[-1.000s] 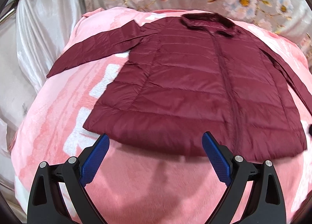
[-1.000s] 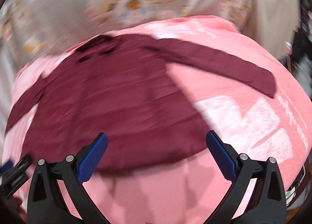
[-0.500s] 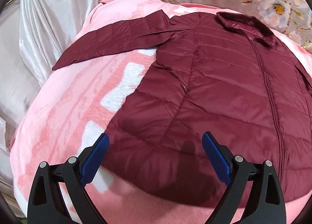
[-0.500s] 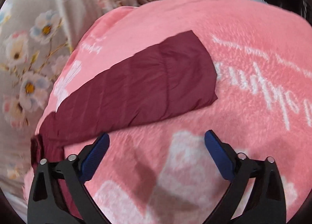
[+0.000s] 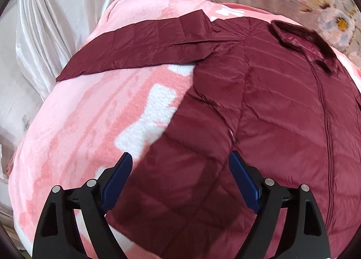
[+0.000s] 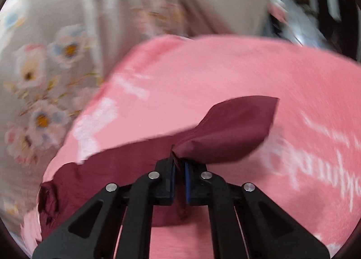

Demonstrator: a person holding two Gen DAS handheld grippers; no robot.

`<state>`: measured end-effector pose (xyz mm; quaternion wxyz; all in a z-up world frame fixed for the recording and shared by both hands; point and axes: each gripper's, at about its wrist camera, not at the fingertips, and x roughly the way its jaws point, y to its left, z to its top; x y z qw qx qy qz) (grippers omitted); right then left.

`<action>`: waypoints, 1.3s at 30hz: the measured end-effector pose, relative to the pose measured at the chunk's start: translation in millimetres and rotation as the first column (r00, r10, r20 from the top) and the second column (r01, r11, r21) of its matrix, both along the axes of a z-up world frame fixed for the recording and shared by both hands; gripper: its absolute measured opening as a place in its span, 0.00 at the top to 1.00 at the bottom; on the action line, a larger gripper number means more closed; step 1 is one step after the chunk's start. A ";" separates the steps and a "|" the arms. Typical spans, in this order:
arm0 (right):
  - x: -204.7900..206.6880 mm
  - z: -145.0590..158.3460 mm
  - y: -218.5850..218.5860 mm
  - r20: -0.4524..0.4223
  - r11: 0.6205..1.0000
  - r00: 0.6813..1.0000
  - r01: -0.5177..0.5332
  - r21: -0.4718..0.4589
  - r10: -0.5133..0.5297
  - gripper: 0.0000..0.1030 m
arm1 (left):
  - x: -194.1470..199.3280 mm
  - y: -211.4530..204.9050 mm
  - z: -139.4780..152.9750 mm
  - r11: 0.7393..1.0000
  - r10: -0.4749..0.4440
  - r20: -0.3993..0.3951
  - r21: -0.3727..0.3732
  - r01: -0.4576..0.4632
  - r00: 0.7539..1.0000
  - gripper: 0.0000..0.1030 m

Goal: Fold large clothes

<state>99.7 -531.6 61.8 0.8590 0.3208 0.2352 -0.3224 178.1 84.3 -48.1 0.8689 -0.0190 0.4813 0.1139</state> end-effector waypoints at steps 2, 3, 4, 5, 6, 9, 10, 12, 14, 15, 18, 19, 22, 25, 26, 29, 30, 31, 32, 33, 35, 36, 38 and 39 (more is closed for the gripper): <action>44.7 24.4 44.2 0.021 0.984 0.987 -0.158 -0.080 0.160 0.95 | 7.4 2.8 1.8 1.000 0.011 0.004 -0.006 -0.011 1.000 0.18; 73.6 36.9 81.6 0.029 0.953 0.959 -0.276 -0.122 0.282 0.95 | 10.6 3.7 2.8 1.000 0.014 0.006 -0.010 -0.013 1.000 0.18; 91.9 41.0 111.3 0.029 0.921 0.929 -0.360 -0.148 0.368 0.95 | 14.6 4.9 4.4 1.000 0.017 0.010 -0.016 -0.017 1.000 0.18; 109.6 42.9 141.8 0.020 0.882 0.894 -0.438 -0.173 0.448 0.95 | 17.8 6.0 5.9 1.000 0.020 0.014 -0.025 -0.020 1.000 0.18; 126.4 41.5 174.0 0.006 0.839 0.854 -0.509 -0.194 0.520 0.95 | 21.7 7.2 8.2 0.999 0.022 0.019 -0.039 -0.021 1.000 0.18; 165.1 17.2 266.7 -0.023 0.687 0.701 -0.704 -0.180 0.713 0.95 | 29.3 9.1 12.8 0.998 0.020 0.028 -0.068 -0.018 0.999 0.18; 175.3 3.1 296.0 -0.037 0.637 0.649 -0.754 -0.161 0.760 0.95 | 32.8 9.3 14.3 0.997 0.014 0.032 -0.079 -0.012 0.999 0.18; 187.9 -24.7 341.0 -0.069 0.549 0.559 -0.827 -0.121 0.826 0.93 | 40.7 10.3 16.1 0.994 0.008 0.036 -0.106 -0.004 0.999 0.19; 193.6 -55.2 384.7 -0.123 0.457 0.463 -0.886 -0.078 0.878 0.83 | 46.9 11.3 16.0 0.990 -0.002 0.034 -0.140 0.007 0.999 0.19; 191.7 -64.0 394.9 -0.134 0.438 0.444 -0.896 -0.072 0.886 0.78 | 52.7 12.0 15.4 0.984 -0.008 0.031 -0.175 0.014 0.999 0.19; 171.0 -72.4 409.3 -0.122 0.417 0.424 -0.905 -0.084 0.897 0.52 | 66.7 11.0 12.0 0.965 -0.026 0.024 -0.262 0.031 0.999 0.19; 161.9 -70.6 401.1 -0.102 0.440 0.447 -0.894 -0.091 0.888 0.43 | 70.2 10.5 10.6 0.957 -0.031 0.022 -0.289 0.036 0.999 0.19; 150.4 -62.9 364.4 -0.061 0.526 0.530 -0.847 -0.077 0.846 0.38 | 85.8 3.0 3.2 0.913 -0.052 0.010 -0.405 0.051 0.999 0.19; 140.0 -64.1 306.5 -0.016 0.649 0.650 -0.760 -0.024 0.760 0.38 | 100.5 -11.6 -8.8 0.882 -0.071 -0.026 -0.469 0.051 0.997 0.19; 138.0 -67.0 287.4 -0.014 0.688 0.688 -0.726 -0.006 0.726 0.37 | 103.6 -16.8 -12.4 0.883 -0.067 -0.041 -0.468 0.040 0.997 0.19; 128.4 -82.2 226.2 -0.032 0.798 0.798 -0.599 0.060 0.601 0.35 | 112.4 -27.0 -19.3 0.891 -0.052 -0.056 -0.453 0.021 0.997 0.19; 125.8 -87.1 210.0 -0.040 0.825 0.825 -0.559 0.084 0.564 0.35 | 114.0 -28.6 -19.8 0.893 -0.043 -0.058 -0.450 0.012 0.997 0.19; 122.5 -93.7 190.8 -0.040 0.849 0.852 -0.515 0.120 0.522 0.35 | 114.7 -30.0 -18.6 0.892 -0.031 -0.056 -0.452 0.002 0.998 0.19; 119.3 -99.5 175.2 -0.027 0.862 0.870 -0.484 0.154 0.493 0.34 | 115.3 -29.2 -17.1 0.890 -0.024 -0.052 -0.456 -0.002 0.998 0.20; 115.9 -105.7 160.2 -0.010 0.872 0.887 -0.452 0.187 0.461 0.34 | 114.5 -30.5 -13.6 0.888 -0.015 -0.042 -0.460 -0.006 0.999 0.23; 117.1 -117.3 140.7 0.012 0.882 0.909 -0.408 0.237 0.417 0.34 | 116.5 -34.1 -9.2 0.897 -0.018 -0.030 -0.443 0.003 0.999 0.30; 119.6 -121.8 132.4 0.022 0.881 0.914 -0.397 0.258 0.405 0.35 | 117.0 -36.5 -7.2 0.901 -0.028 -0.024 -0.434 0.015 0.999 0.37; 126.6 -127.3 119.0 0.054 0.875 0.920 -0.386 0.293 0.388 0.37 | 120.4 -45.5 -5.1 0.895 -0.087 -0.021 -0.442 0.069 0.996 0.67; 130.4 -130.1 112.9 0.074 0.871 0.922 -0.383 0.309 0.380 0.37 | 122.2 -50.0 -5.3 0.890 -0.106 -0.027 -0.447 0.083 0.994 0.75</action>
